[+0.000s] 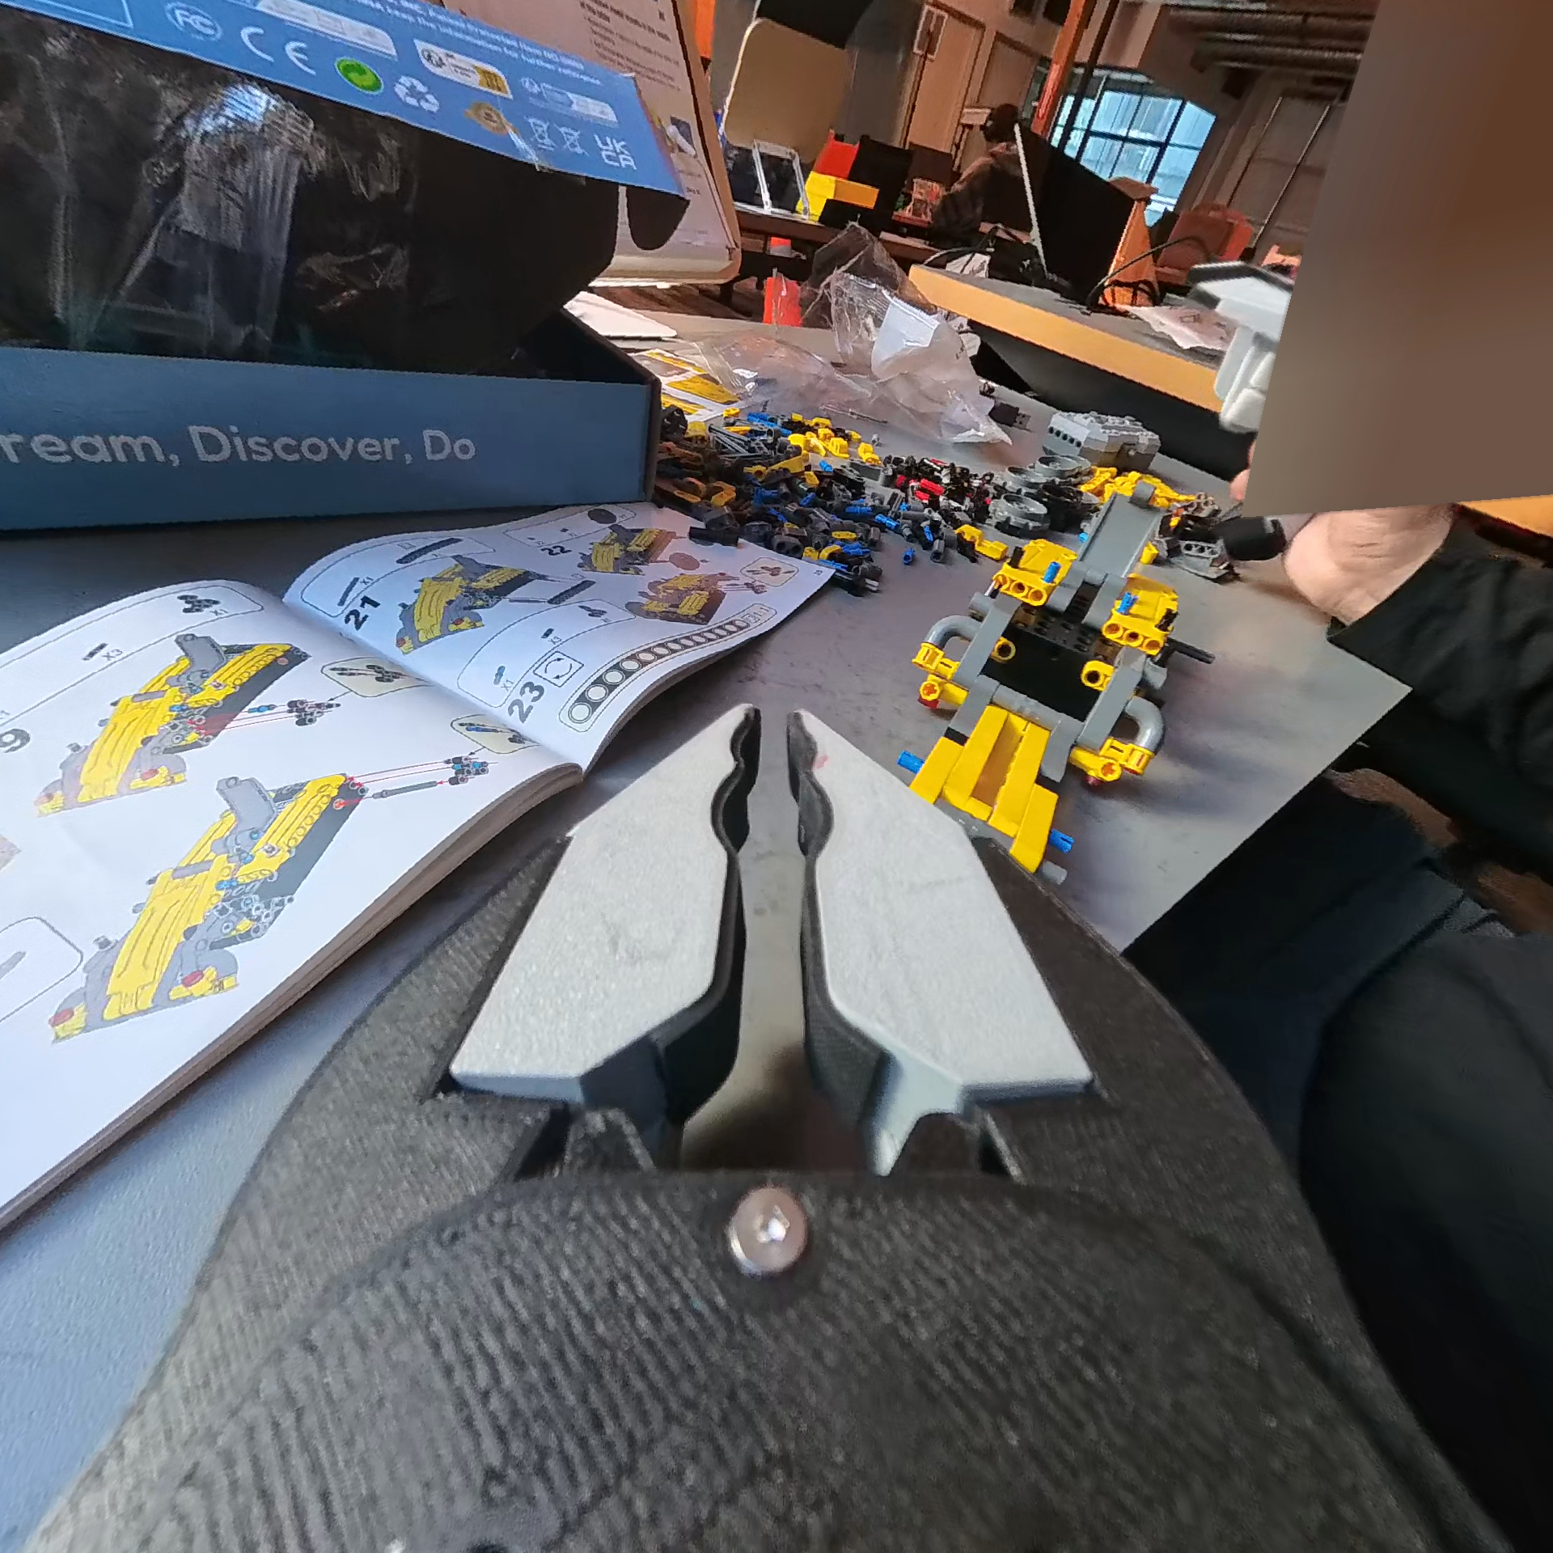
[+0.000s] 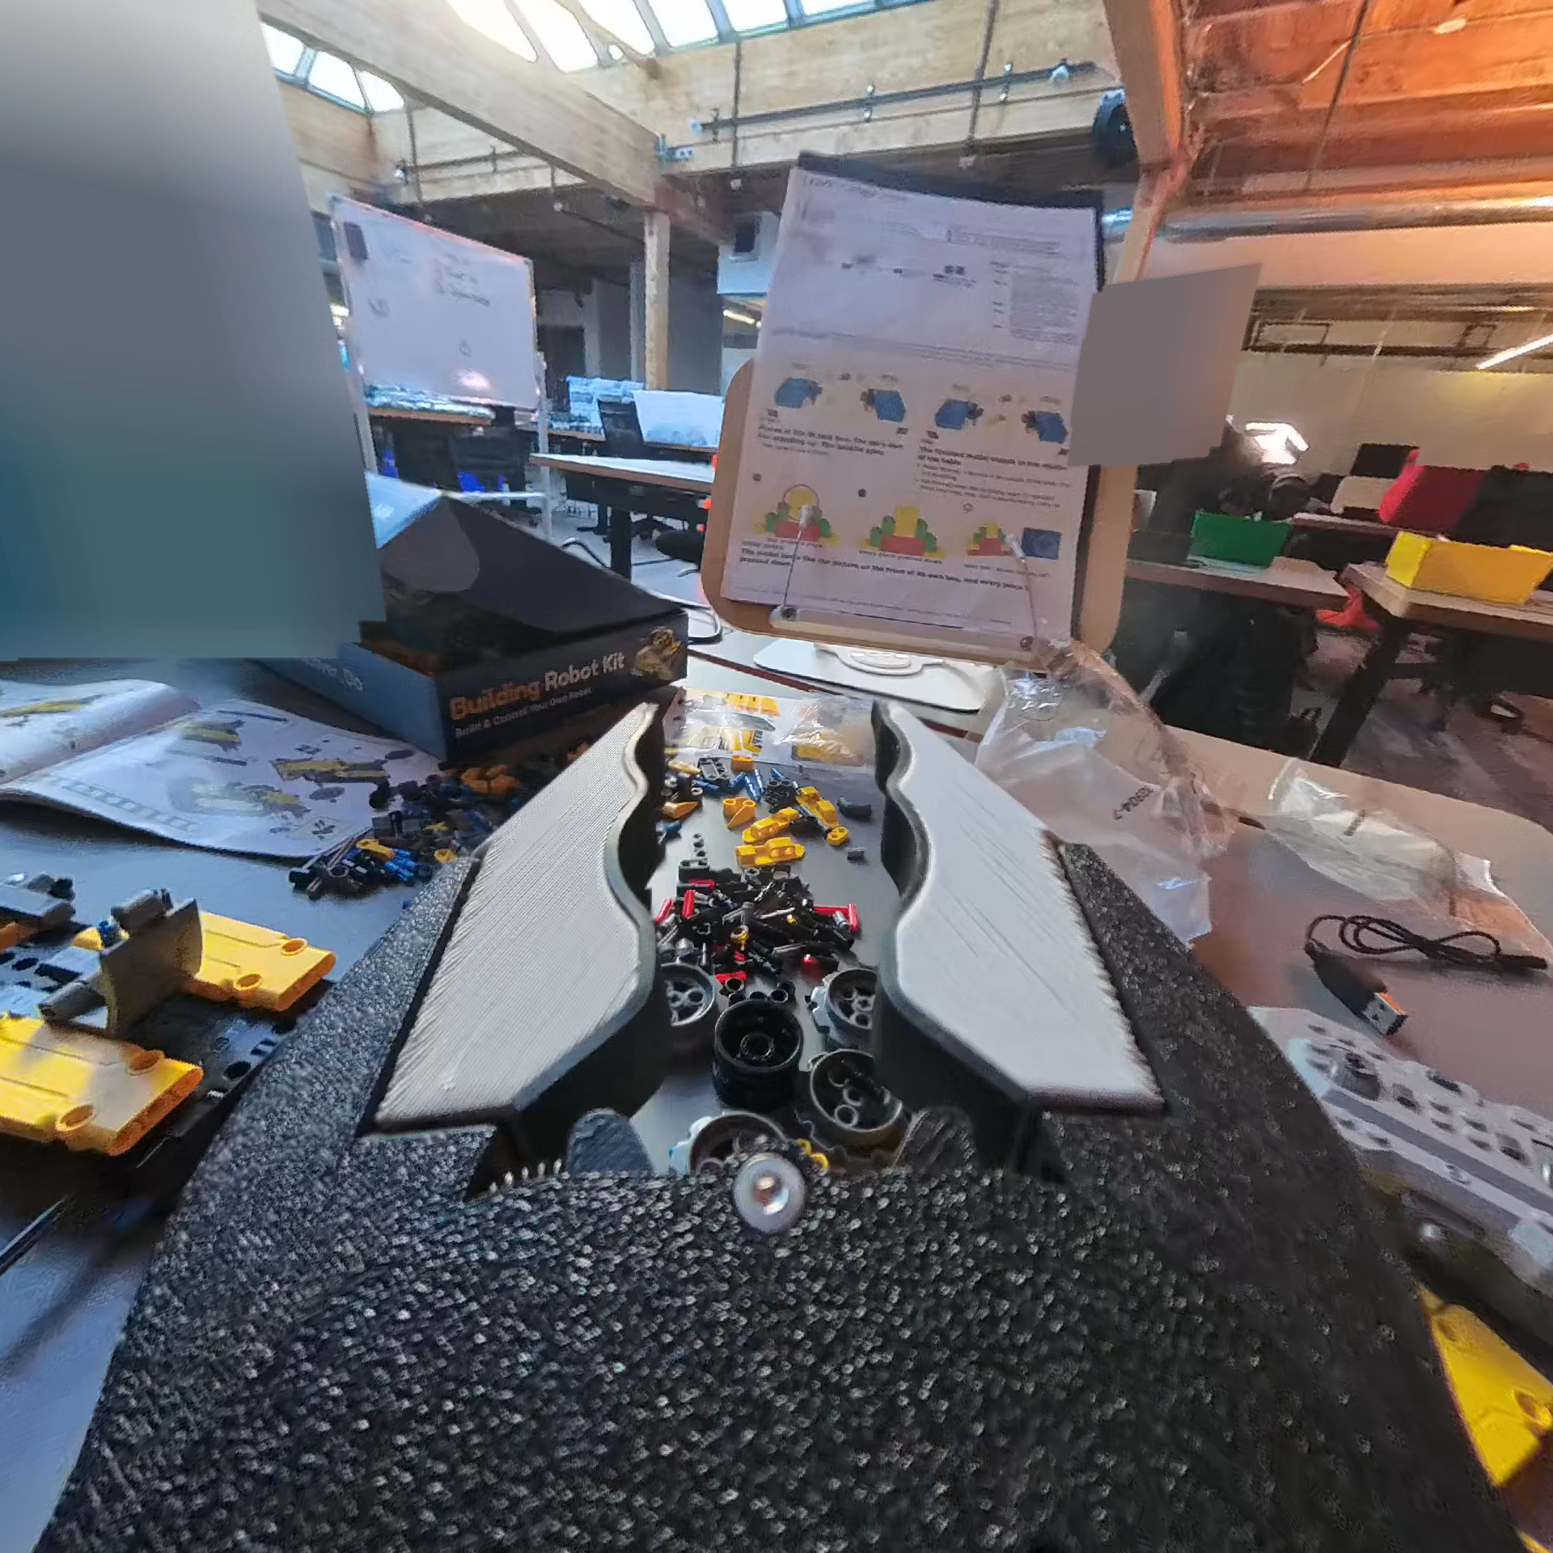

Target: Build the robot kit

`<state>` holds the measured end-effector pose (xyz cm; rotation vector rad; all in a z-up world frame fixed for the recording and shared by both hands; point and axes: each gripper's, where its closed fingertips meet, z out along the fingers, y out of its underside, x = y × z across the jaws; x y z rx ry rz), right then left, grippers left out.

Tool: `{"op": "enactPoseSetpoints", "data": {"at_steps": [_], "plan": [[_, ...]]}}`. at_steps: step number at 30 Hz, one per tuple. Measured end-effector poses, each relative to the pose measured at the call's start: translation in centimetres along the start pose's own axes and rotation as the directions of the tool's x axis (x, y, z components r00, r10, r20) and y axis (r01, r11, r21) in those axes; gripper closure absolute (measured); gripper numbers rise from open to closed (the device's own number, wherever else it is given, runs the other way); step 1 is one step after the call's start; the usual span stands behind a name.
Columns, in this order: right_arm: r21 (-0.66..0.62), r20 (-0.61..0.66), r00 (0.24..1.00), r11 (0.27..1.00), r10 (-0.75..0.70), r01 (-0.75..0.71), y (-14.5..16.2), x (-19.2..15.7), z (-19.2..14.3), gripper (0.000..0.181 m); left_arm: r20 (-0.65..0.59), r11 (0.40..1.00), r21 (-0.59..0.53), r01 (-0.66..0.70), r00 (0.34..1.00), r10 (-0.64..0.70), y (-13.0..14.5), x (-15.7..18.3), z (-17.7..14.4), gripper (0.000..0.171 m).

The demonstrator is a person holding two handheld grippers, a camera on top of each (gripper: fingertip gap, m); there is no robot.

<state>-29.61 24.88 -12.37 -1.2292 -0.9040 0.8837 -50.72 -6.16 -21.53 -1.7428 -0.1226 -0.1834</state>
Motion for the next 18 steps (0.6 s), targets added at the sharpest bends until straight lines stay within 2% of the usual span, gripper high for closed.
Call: {"op": "enactPoseSetpoints", "data": {"at_steps": [4, 6, 8, 10, 12, 15, 18], "plan": [[-0.029, -0.056, 0.998, 0.999, -0.029, 0.028, -1.3, 1.1, 0.0, 0.134, 0.005, 1.000, 0.003, -0.017, 1.000, 0.017, 0.0, 0.1, -0.1, 0.167], [-0.008, -0.048, 0.999, 1.000, -0.023, 0.023, -3.2, 1.7, 0.9, 0.136, 0.007, 1.000, 0.002, -0.023, 1.000, 0.023, 0.1, 0.1, -0.1, 0.167], [0.012, 0.038, 0.999, 1.000, 0.010, -0.010, -6.2, 1.6, 2.7, 0.136, 0.003, 1.000, 0.005, -0.018, 1.000, 0.018, 0.0, 0.1, -0.1, 0.168], [0.017, 0.111, 0.994, 1.000, -0.022, 0.020, -9.1, 1.4, 4.7, 0.136, 0.010, 1.000, 0.020, -0.017, 1.000, 0.017, -0.1, 0.1, -0.1, 0.169], [0.005, 0.181, 0.981, 0.997, -0.075, 0.075, -10.6, 0.4, 6.7, 0.136, 0.022, 0.999, 0.027, -0.019, 1.000, 0.019, -0.2, 0.0, -0.1, 0.171], [-0.013, 0.280, 0.955, 0.994, -0.101, 0.109, -10.3, -2.5, 8.9, 0.135, 0.035, 0.999, 0.027, -0.022, 0.999, 0.021, -0.2, -0.1, -0.1, 0.171], [-0.017, 0.359, 0.933, 0.999, -0.029, 0.038, -8.9, -5.5, 10.3, 0.136, 0.056, 0.999, 0.038, -0.039, 0.998, 0.037, -0.3, -0.2, -0.1, 0.171]]}}
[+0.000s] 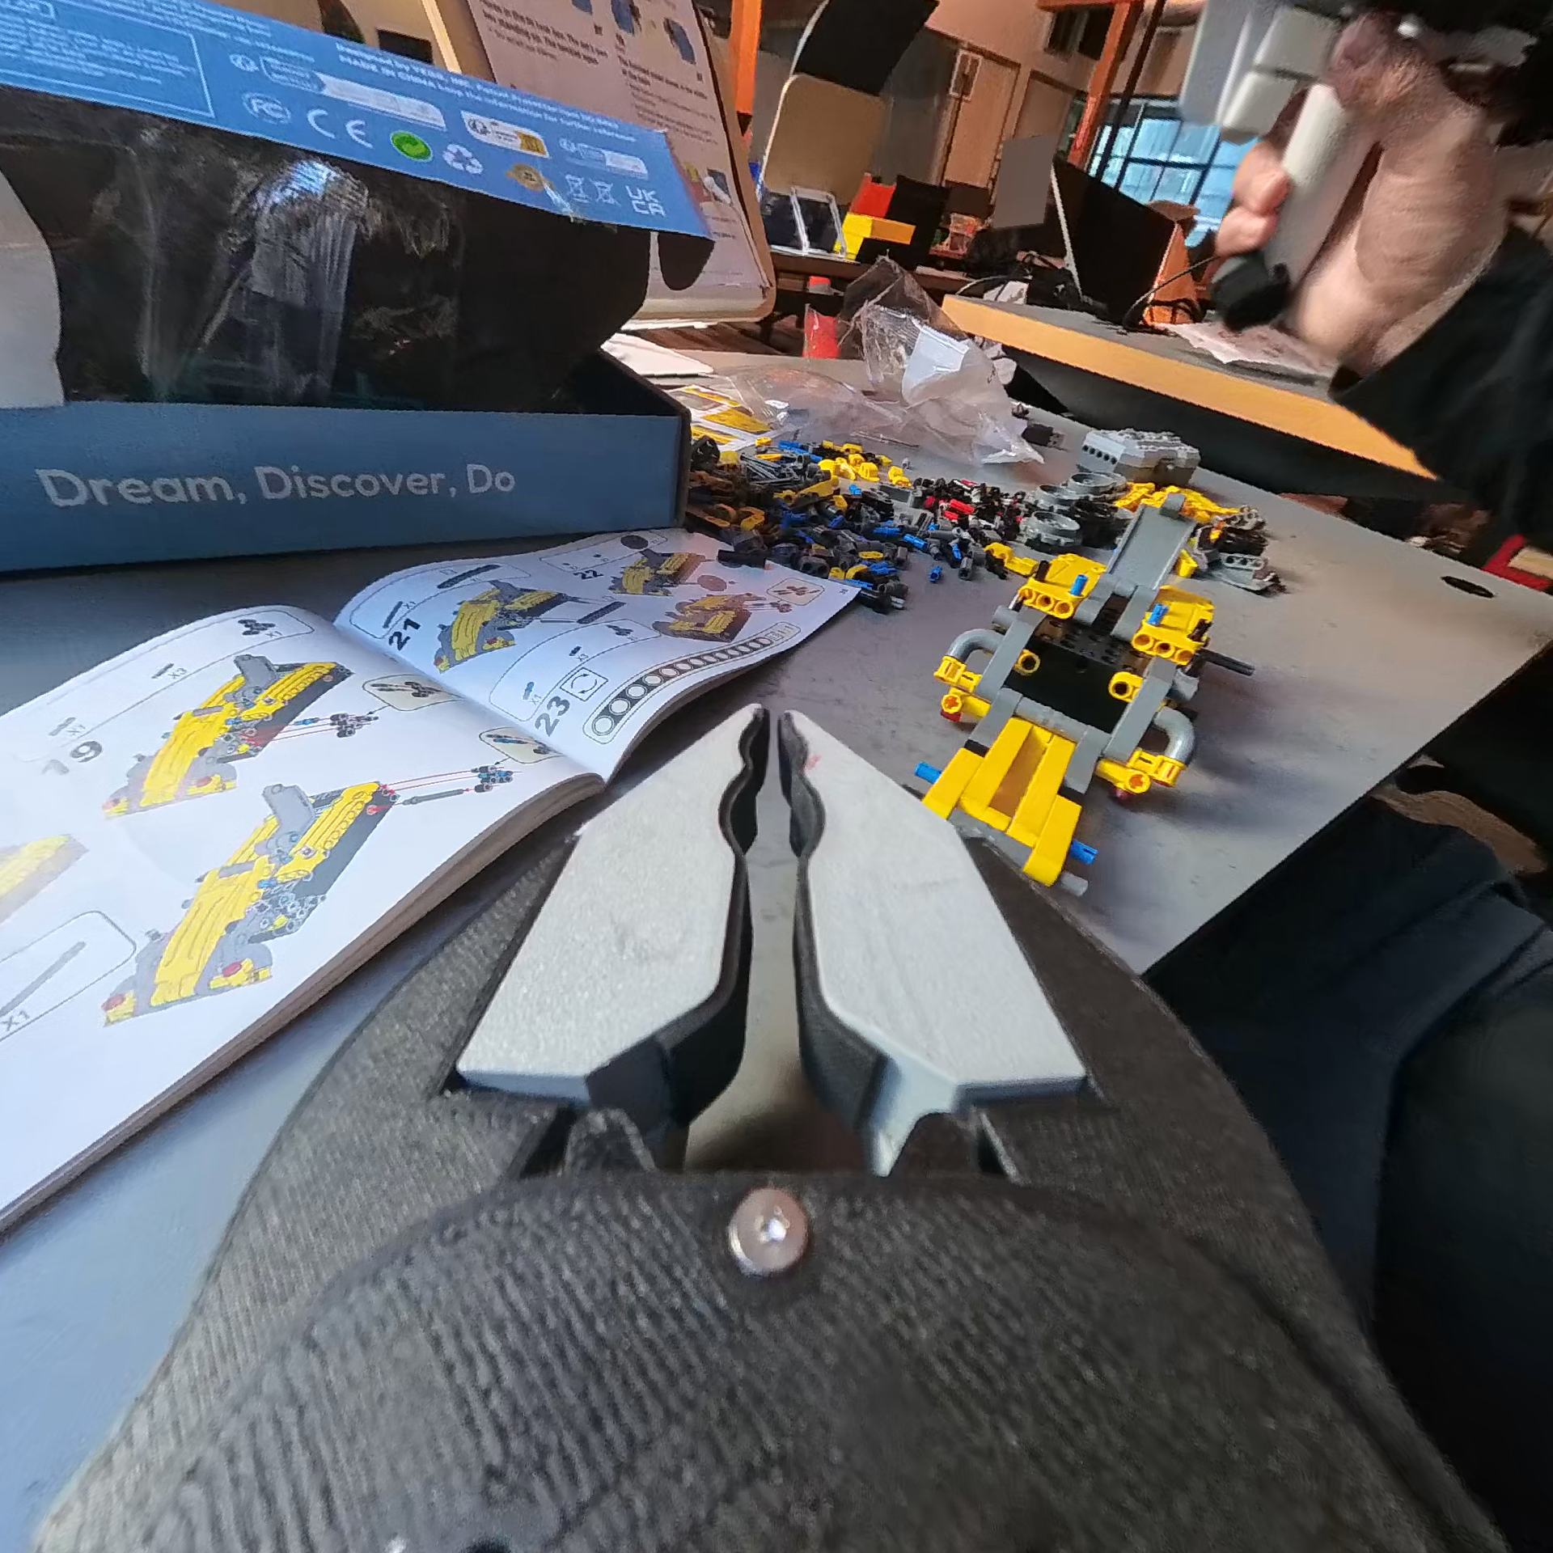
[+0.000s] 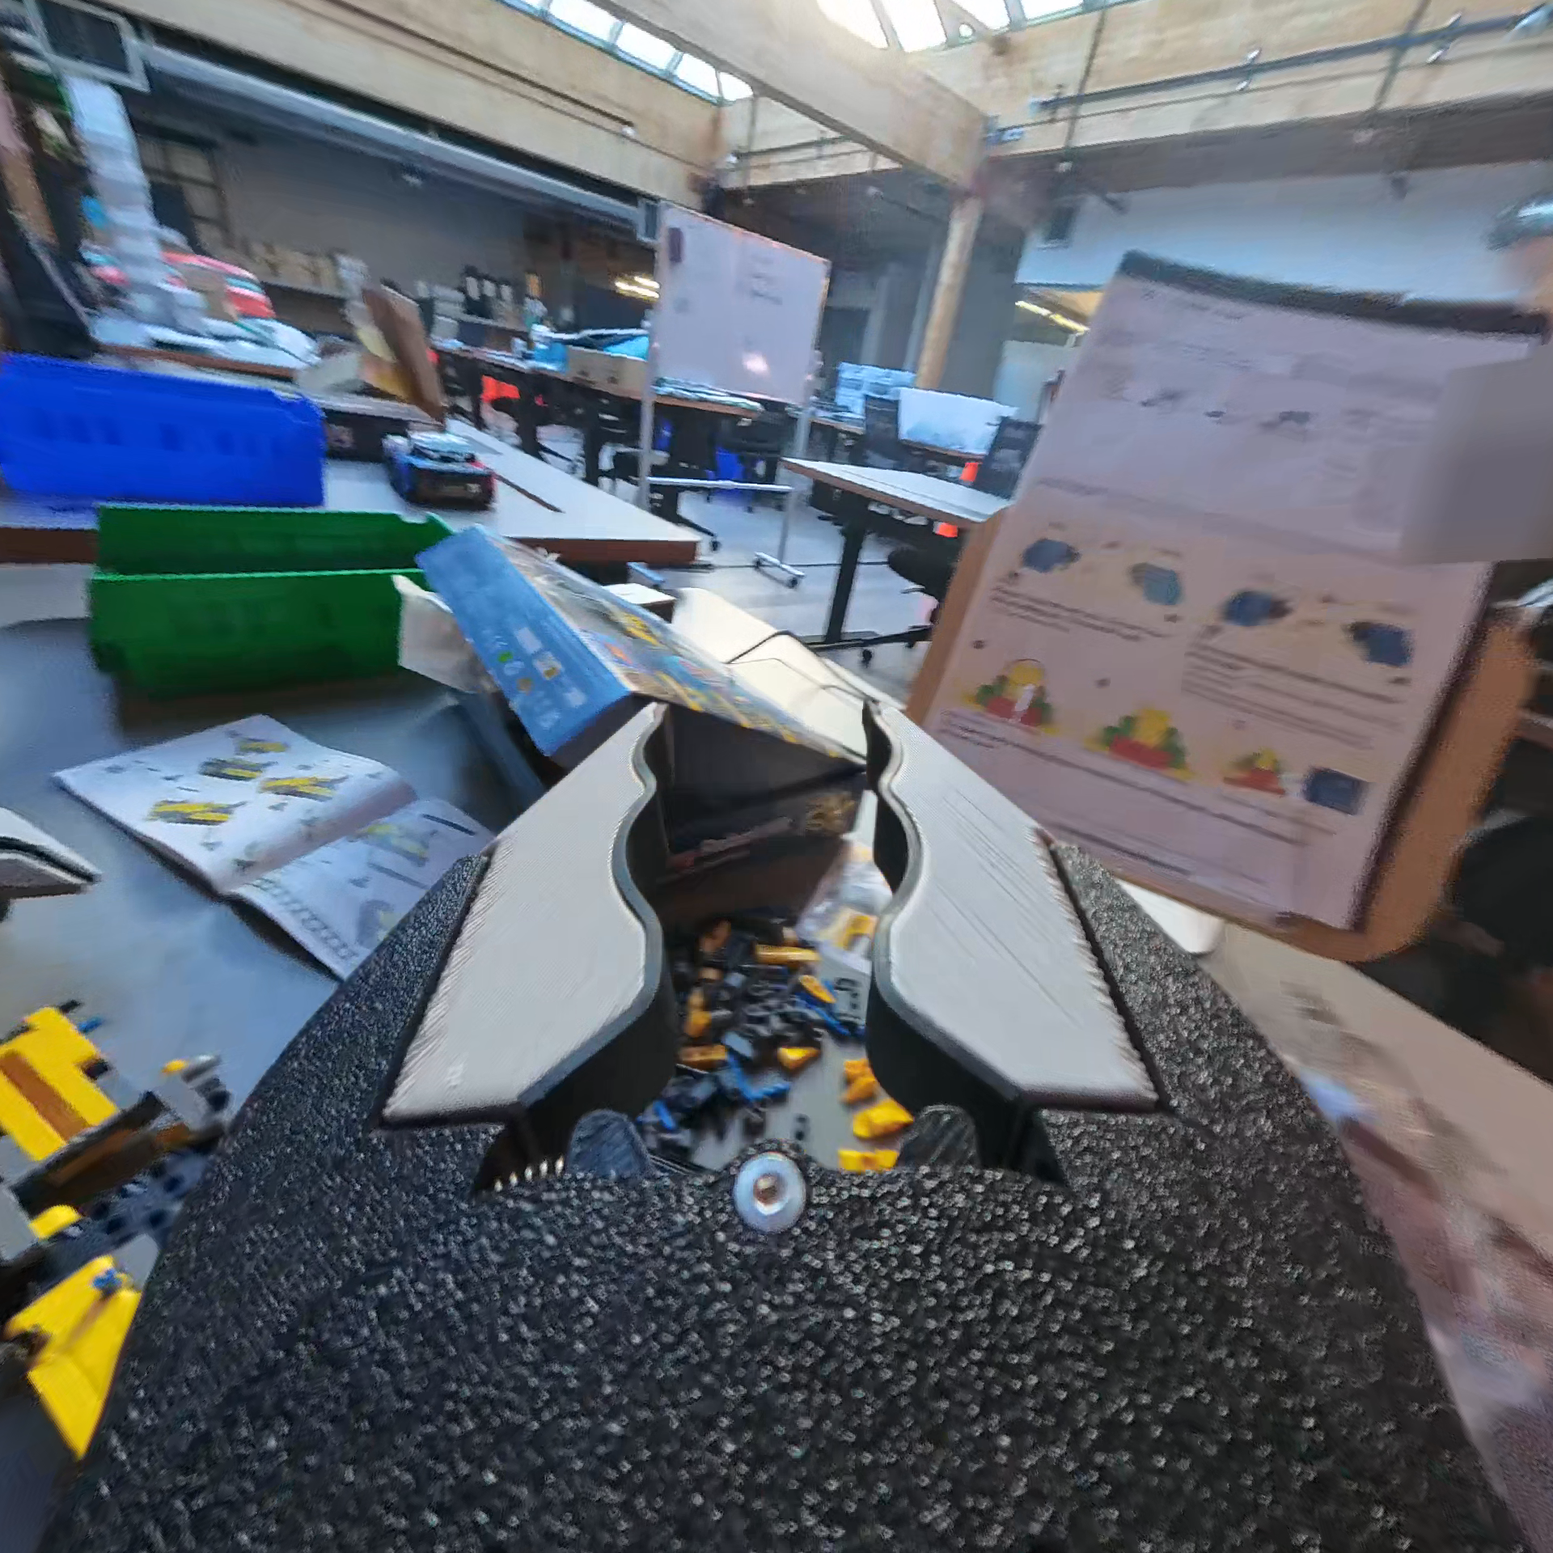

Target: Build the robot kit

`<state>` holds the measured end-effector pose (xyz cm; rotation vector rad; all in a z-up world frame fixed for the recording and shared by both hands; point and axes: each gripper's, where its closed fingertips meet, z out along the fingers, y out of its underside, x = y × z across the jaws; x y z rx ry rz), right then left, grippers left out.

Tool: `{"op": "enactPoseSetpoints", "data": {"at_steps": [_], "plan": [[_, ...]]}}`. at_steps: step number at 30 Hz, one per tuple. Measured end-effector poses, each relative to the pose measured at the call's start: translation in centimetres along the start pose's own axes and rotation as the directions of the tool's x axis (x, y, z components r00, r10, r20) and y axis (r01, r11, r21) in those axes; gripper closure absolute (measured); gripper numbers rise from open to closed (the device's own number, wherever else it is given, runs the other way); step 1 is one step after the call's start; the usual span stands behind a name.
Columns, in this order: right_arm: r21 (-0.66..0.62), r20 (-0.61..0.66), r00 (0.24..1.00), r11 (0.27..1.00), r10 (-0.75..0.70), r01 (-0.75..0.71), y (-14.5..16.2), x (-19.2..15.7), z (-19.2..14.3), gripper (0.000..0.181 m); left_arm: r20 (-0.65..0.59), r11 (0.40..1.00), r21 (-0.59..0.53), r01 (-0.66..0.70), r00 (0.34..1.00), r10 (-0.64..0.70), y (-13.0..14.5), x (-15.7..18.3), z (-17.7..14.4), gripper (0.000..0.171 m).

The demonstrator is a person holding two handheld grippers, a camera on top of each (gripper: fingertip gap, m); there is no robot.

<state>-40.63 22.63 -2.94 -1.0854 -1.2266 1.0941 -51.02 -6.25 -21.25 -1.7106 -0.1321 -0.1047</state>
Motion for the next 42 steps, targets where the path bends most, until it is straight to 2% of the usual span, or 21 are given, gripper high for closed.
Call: {"op": "enactPoseSetpoints", "data": {"at_steps": [4, 8, 9, 11, 14, 20, 24, 27, 32, 35, 37, 42], "plan": [[-0.064, 0.046, 0.997, 0.996, 0.064, -0.061, 3.9, -1.8, 0.6, 0.135, 0.018, 0.999, 0.003, -0.033, 0.999, 0.033, 0.0, 0.0, 0.0, 0.171], [-0.261, 0.109, 0.992, 0.965, 0.059, -0.029, 8.4, -0.9, -2.6, 0.154, 0.018, 0.999, -0.001, -0.040, 0.999, 0.040, 0.1, 0.1, 0.0, 0.171], [-0.333, 0.115, 0.991, 0.942, 0.073, -0.031, 9.8, -0.2, -3.6, 0.161, 0.018, 0.999, -0.003, -0.041, 0.999, 0.041, 0.1, 0.1, 0.0, 0.171], [-0.474, 0.026, 0.995, 0.877, 0.094, -0.070, 13.0, 2.3, -5.3, 0.153, 0.017, 0.999, -0.008, -0.039, 0.999, 0.039, 0.1, 0.1, 0.1, 0.171], [-0.593, -0.024, 0.995, 0.800, 0.101, -0.095, 16.3, 3.6, -6.5, 0.159, 0.007, 0.999, -0.011, -0.035, 0.999, 0.035, 0.1, 0.1, 0.1, 0.171], [-0.694, -0.059, 0.988, 0.706, 0.141, -0.142, 20.2, 1.1, -3.5, 0.162, -0.034, 0.999, -0.034, -0.016, 0.999, 0.014, 0.3, 0.4, 0.2, 0.171], [-0.805, -0.037, 0.997, 0.589, 0.071, -0.072, 23.4, 0.8, -3.3, 0.164, -0.068, 0.999, -0.040, -0.013, 0.998, 0.010, 0.4, 0.7, 0.1, 0.171], [-0.823, -0.060, 0.998, 0.564, 0.026, -0.064, 23.3, 2.0, -4.6, 0.172, -0.106, 0.999, -0.040, 0.000, 0.994, -0.004, 0.4, 1.0, 0.0, 0.171], [-0.779, -0.150, 0.988, 0.610, 0.043, -0.144, 21.2, 4.7, -6.1, 0.169, -0.122, 1.000, -0.030, 0.001, 0.993, -0.004, 0.3, 1.2, -0.2, 0.171], [-0.806, -0.179, 0.983, 0.566, 0.051, -0.176, 21.9, 6.3, -7.1, 0.169, -0.125, 1.000, -0.028, 0.009, 0.992, -0.013, 0.2, 1.2, -0.2, 0.171], [-0.818, -0.156, 0.986, 0.551, 0.061, -0.163, 22.4, 6.1, -6.9, 0.169, -0.124, 0.999, -0.032, 0.013, 0.992, -0.017, 0.2, 1.1, -0.1, 0.171], [-0.811, -0.071, 0.993, 0.575, 0.089, -0.109, 22.6, 3.7, -4.4, 0.169, -0.115, 0.999, -0.038, 0.015, 0.993, -0.019, 0.3, 1.0, -0.1, 0.171]]}}
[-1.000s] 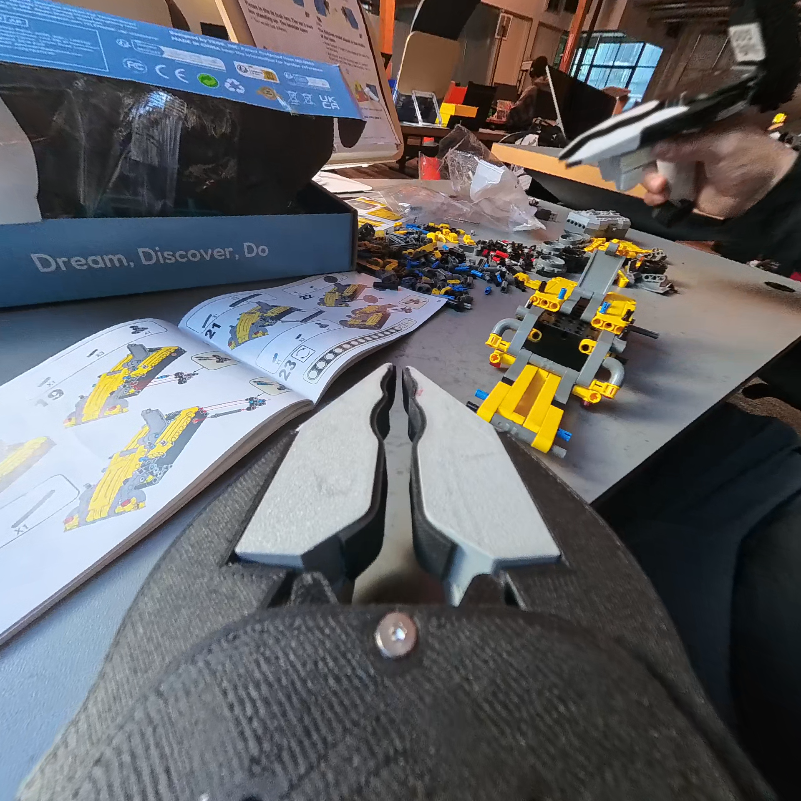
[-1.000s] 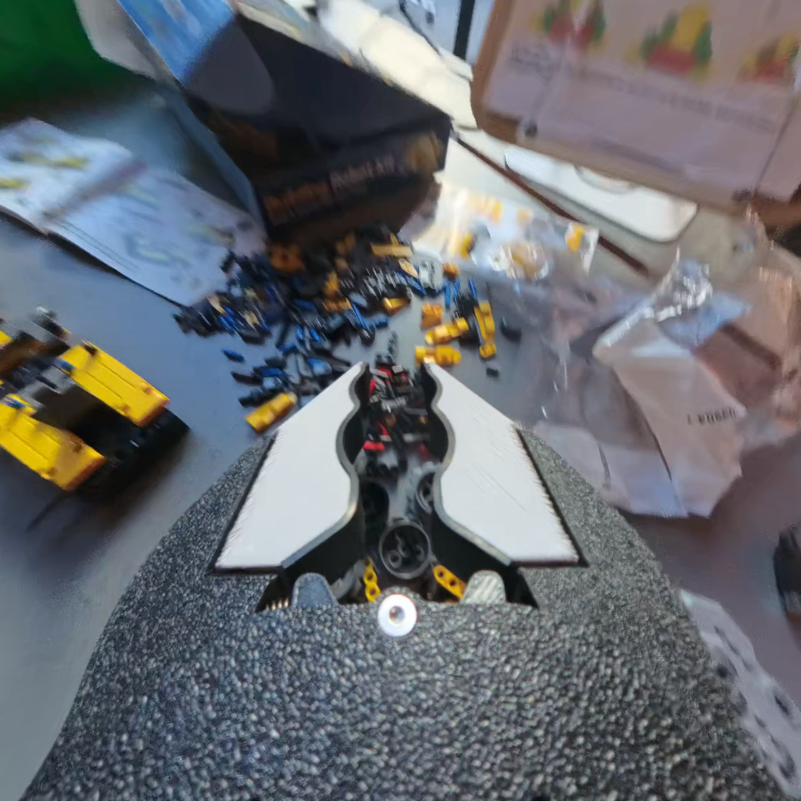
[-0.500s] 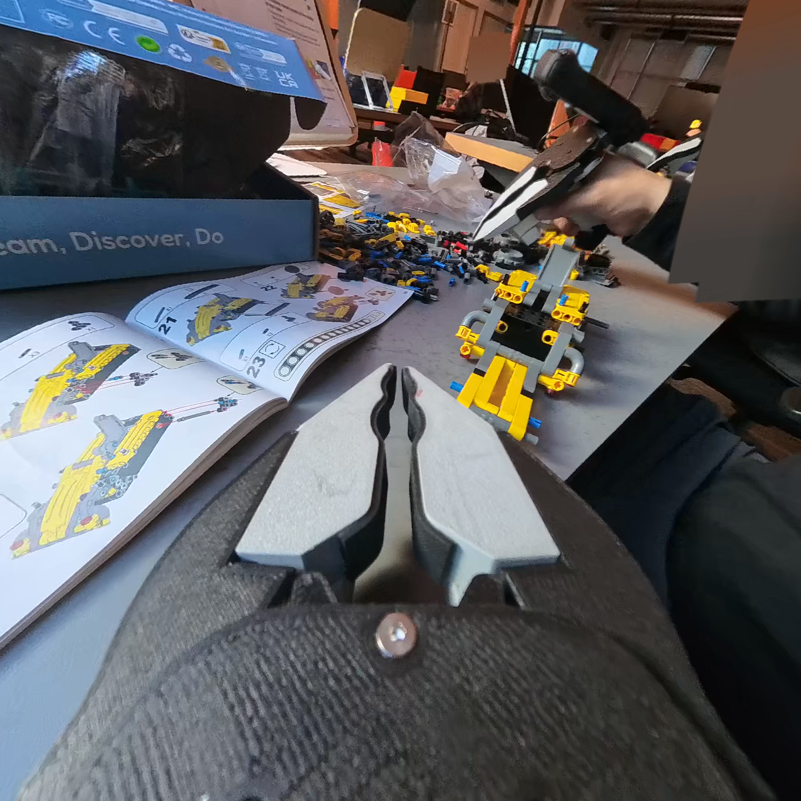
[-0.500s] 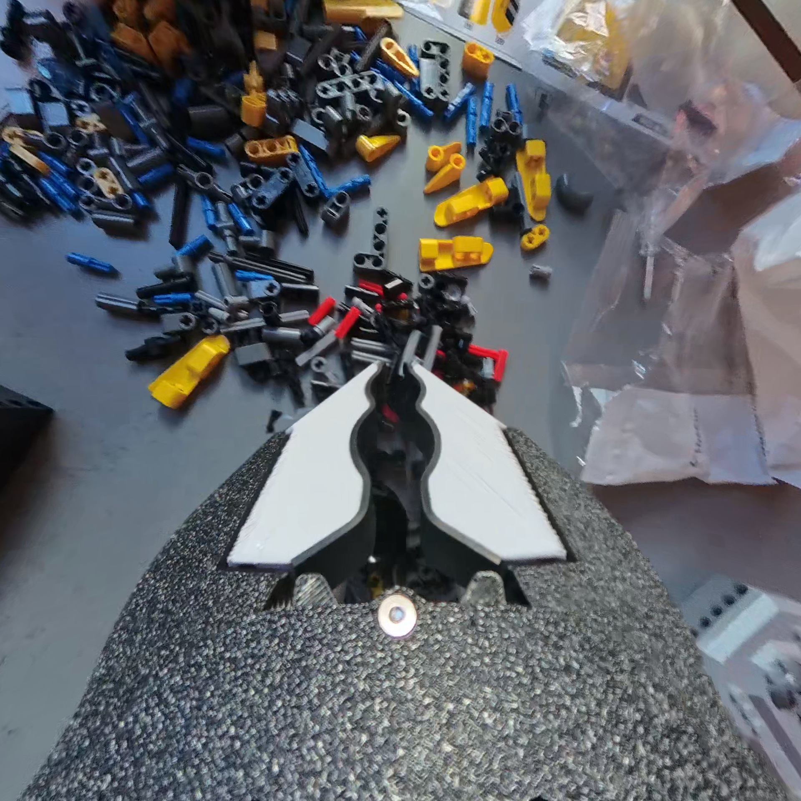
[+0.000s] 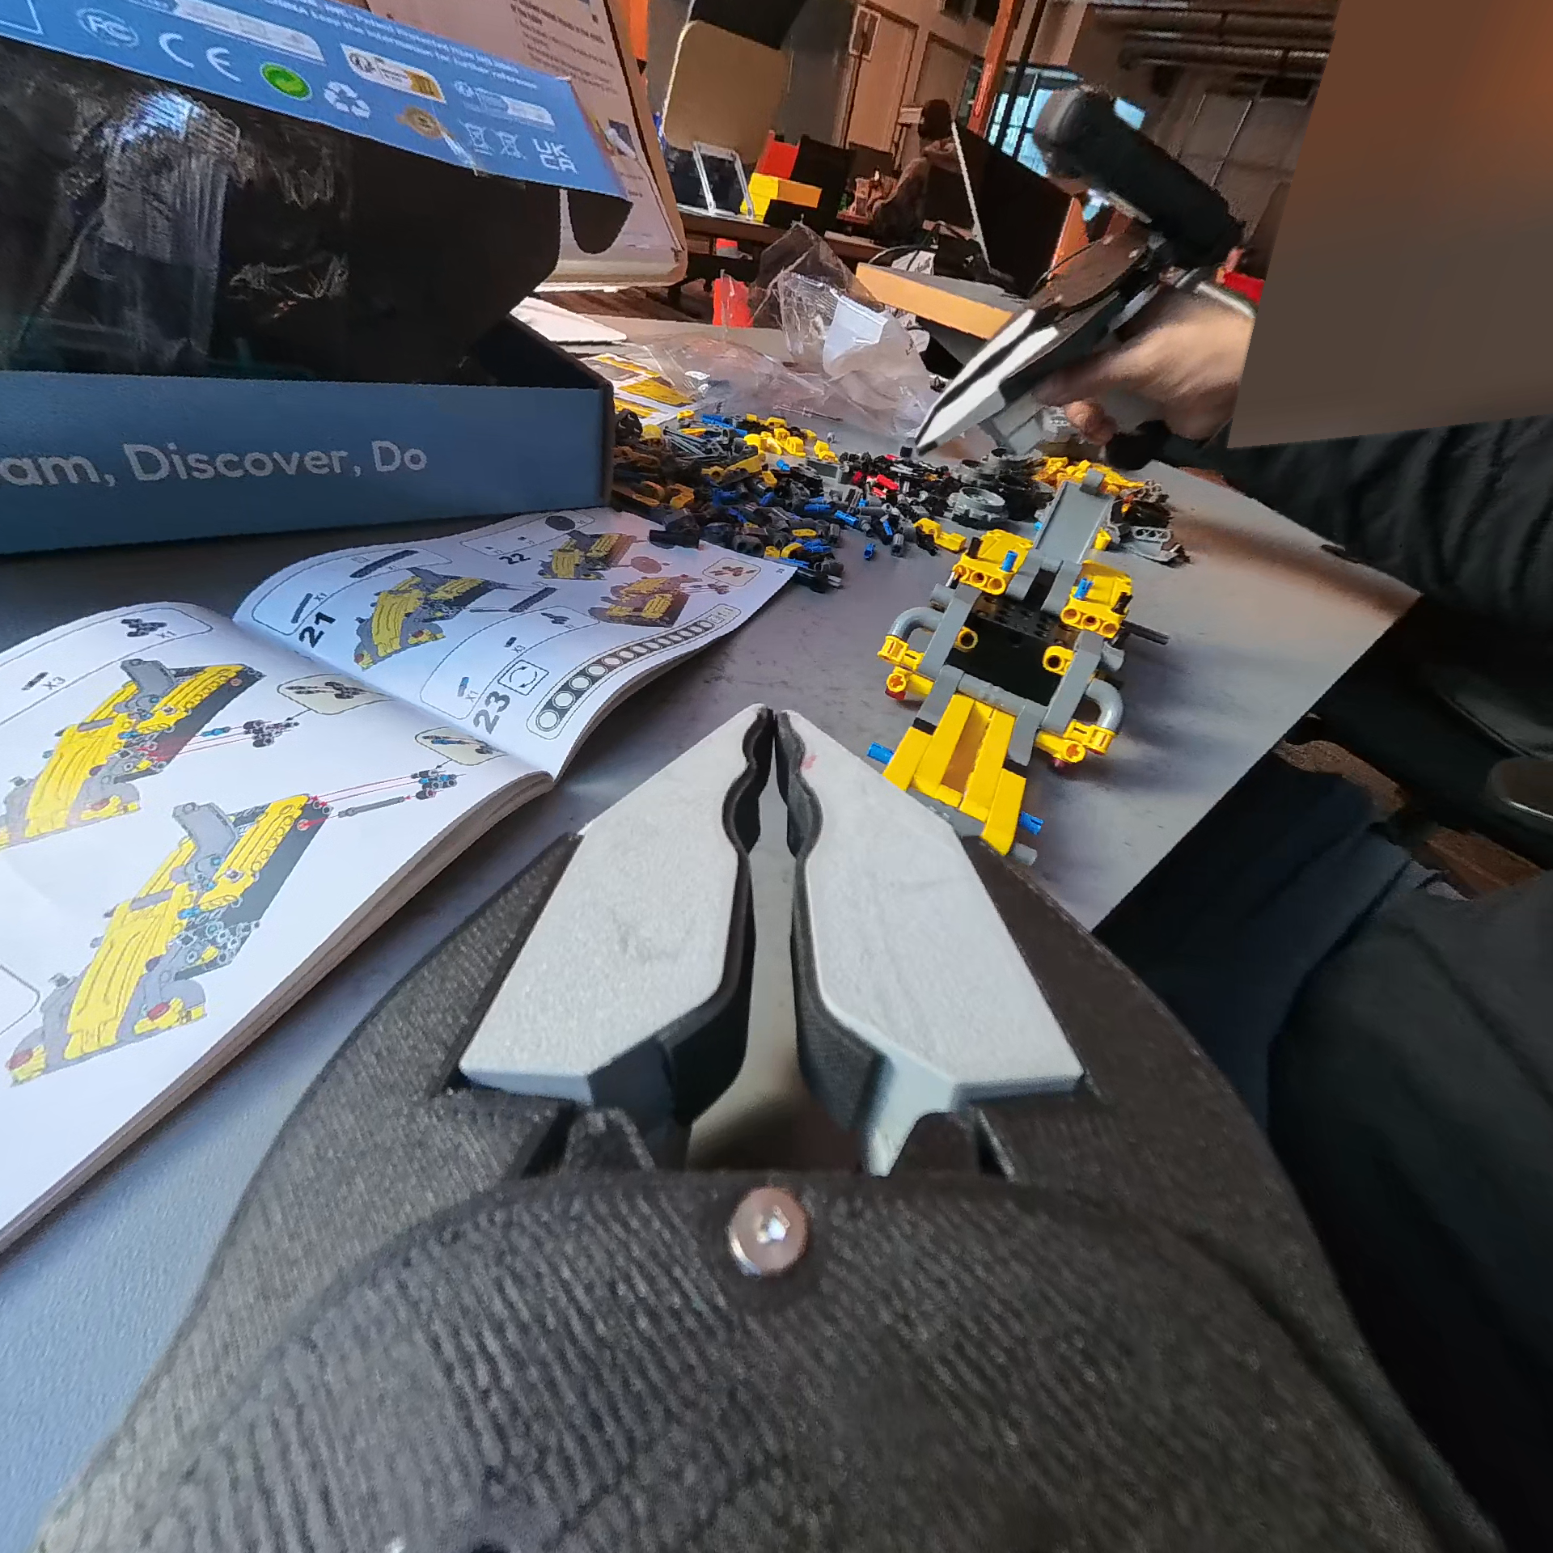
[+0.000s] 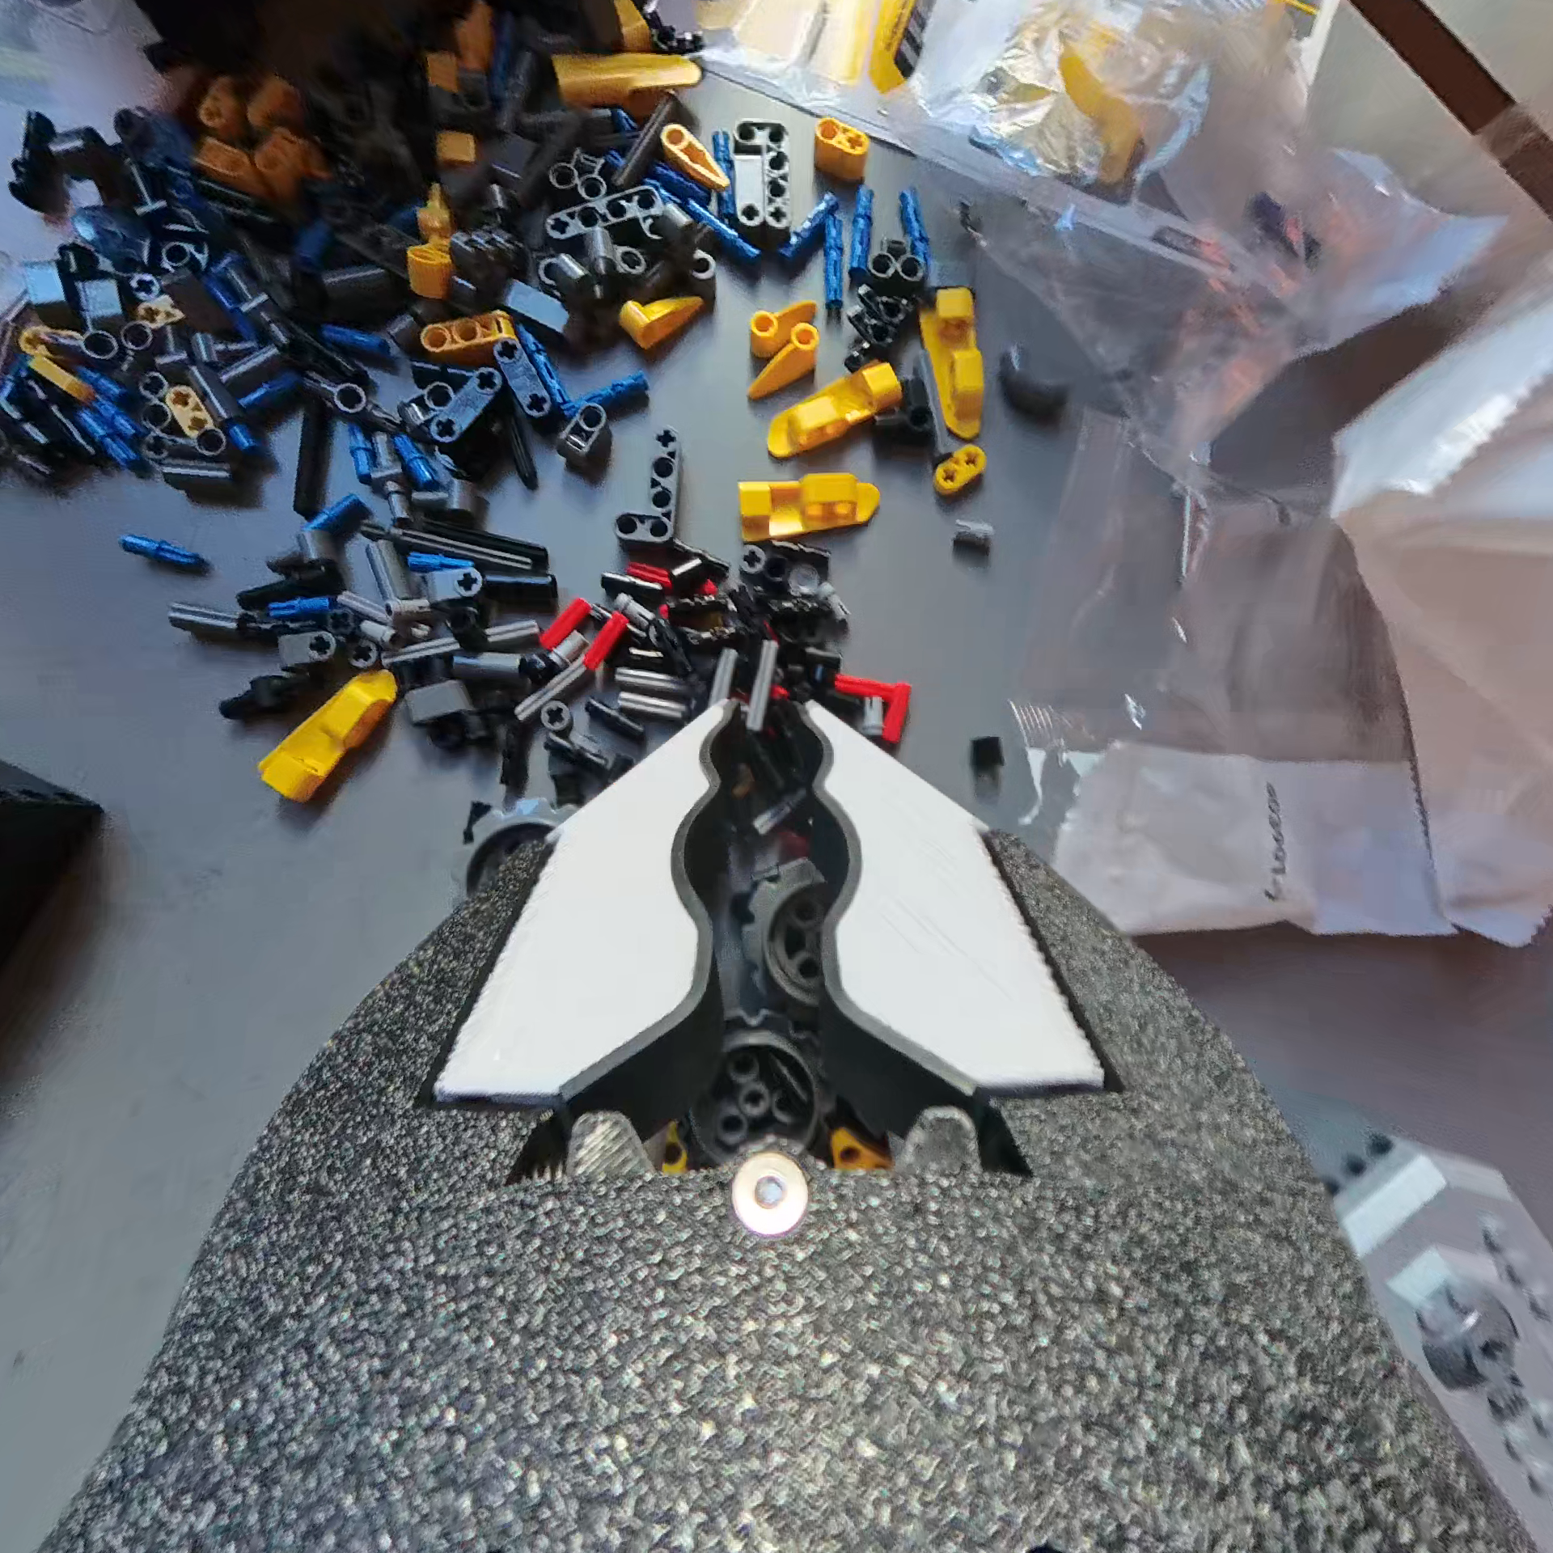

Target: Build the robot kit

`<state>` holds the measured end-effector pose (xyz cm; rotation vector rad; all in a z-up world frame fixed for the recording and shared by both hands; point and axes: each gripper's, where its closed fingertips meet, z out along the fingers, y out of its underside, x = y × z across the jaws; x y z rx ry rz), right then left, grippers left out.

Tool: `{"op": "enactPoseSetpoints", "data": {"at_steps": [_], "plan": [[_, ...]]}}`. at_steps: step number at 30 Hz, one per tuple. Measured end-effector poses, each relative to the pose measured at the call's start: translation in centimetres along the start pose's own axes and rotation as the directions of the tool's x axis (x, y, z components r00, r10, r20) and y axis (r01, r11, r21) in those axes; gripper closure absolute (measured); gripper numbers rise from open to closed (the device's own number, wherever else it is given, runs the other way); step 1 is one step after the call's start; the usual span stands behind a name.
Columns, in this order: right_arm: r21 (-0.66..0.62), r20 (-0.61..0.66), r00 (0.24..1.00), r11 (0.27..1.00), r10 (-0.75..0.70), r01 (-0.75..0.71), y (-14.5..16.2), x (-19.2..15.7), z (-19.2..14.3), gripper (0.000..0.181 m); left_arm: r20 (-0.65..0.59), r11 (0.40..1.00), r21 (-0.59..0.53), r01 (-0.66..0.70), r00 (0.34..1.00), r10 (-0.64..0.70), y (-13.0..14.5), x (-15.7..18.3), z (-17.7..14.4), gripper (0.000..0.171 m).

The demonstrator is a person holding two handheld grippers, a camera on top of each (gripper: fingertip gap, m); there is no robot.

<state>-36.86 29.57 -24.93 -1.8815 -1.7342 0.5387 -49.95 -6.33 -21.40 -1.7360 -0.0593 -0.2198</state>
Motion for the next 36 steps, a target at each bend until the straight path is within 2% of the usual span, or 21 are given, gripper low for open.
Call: {"op": "enactPoseSetpoints", "data": {"at_steps": [9, 13, 17, 22, 25, 28, 30, 33, 36], "plan": [[0.059, 0.024, 0.999, 0.998, -0.025, 0.024, -1.7, -1.6, 0.5, 0.168, 0.010, 1.000, -0.002, 0.001, 1.000, -0.001, 0.0, -0.1, 0.0, 0.171], [0.209, -0.043, 0.999, 0.978, 0.011, -0.002, -3.1, -1.4, -1.0, 0.169, -0.005, 1.000, 0.002, 0.008, 1.000, -0.008, 0.0, 0.0, 0.0, 0.171], [0.279, -0.092, 0.994, 0.960, 0.059, -0.031, -2.7, -1.1, -2.2, 0.170, -0.019, 1.000, 0.004, 0.018, 1.000, -0.018, -0.1, 0.1, -0.1, 0.171], [0.369, -0.267, 0.957, 0.929, 0.115, -0.008, -2.7, 1.5, -4.2, 0.175, -0.042, 1.000, 0.016, 0.024, 0.999, -0.023, -0.2, 0.2, -0.2, 0.171], [0.396, -0.265, 0.950, 0.917, 0.165, -0.049, -2.9, 2.0, -4.7, 0.175, -0.053, 0.999, 0.022, 0.034, 0.998, -0.033, -0.3, 0.3, -0.3, 0.171], [0.361, -0.314, 0.936, 0.932, 0.159, -0.037, -2.5, 3.2, -5.0, 0.176, -0.057, 0.999, 0.018, 0.037, 0.998, -0.036, -0.3, 0.3, -0.3, 0.171], [0.336, -0.300, 0.938, 0.939, 0.177, -0.070, -2.0, 3.7, -5.1, 0.176, -0.062, 0.999, 0.022, 0.042, 0.997, -0.041, -0.4, 0.3, -0.3, 0.171], [0.254, -0.144, 0.969, 0.953, 0.203, -0.162, -0.6, 2.1, -3.8, 0.175, -0.059, 0.999, 0.028, 0.044, 0.997, -0.042, -0.4, 0.2, -0.3, 0.171], [0.232, -0.063, 0.984, 0.962, 0.164, -0.145, 0.2, 0.1, -3.0, 0.172, -0.039, 0.999, 0.026, 0.040, 0.998, -0.039, -0.4, 0.1, -0.2, 0.171]]}}
